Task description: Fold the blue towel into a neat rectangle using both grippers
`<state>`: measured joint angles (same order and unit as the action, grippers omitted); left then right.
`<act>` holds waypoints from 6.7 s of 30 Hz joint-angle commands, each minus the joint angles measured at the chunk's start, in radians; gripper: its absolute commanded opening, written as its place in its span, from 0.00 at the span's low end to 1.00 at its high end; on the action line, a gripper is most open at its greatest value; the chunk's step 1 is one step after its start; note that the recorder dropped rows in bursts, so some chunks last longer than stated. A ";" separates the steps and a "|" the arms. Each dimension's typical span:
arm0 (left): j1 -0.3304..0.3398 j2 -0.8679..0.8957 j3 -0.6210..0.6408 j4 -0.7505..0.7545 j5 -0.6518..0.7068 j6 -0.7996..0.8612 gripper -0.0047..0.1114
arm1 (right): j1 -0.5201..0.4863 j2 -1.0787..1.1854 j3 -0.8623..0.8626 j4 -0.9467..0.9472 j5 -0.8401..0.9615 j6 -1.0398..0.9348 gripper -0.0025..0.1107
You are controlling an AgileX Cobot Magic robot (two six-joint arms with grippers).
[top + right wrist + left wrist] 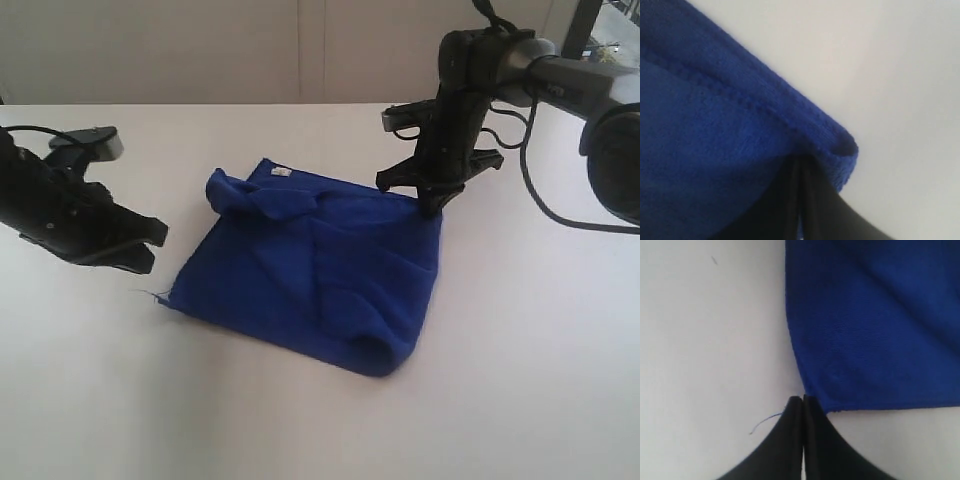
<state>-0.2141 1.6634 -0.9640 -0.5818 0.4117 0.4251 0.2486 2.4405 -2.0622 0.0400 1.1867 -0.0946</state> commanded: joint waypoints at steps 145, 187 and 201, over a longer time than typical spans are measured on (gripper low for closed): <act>-0.328 0.319 -0.376 -0.040 -0.023 0.152 0.04 | -0.082 -0.229 0.167 -0.130 -0.165 0.201 0.02; -0.332 0.373 -0.375 0.508 0.205 0.120 0.04 | -0.082 -0.229 0.167 -0.130 -0.183 0.201 0.02; -0.332 0.373 -0.375 0.720 0.270 0.120 0.04 | -0.082 -0.229 0.167 -0.122 -0.138 0.162 0.02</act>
<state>-0.5480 2.0131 -1.3582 0.0969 0.6218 0.5520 0.1791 2.2216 -1.8990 -0.0842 1.0372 0.0859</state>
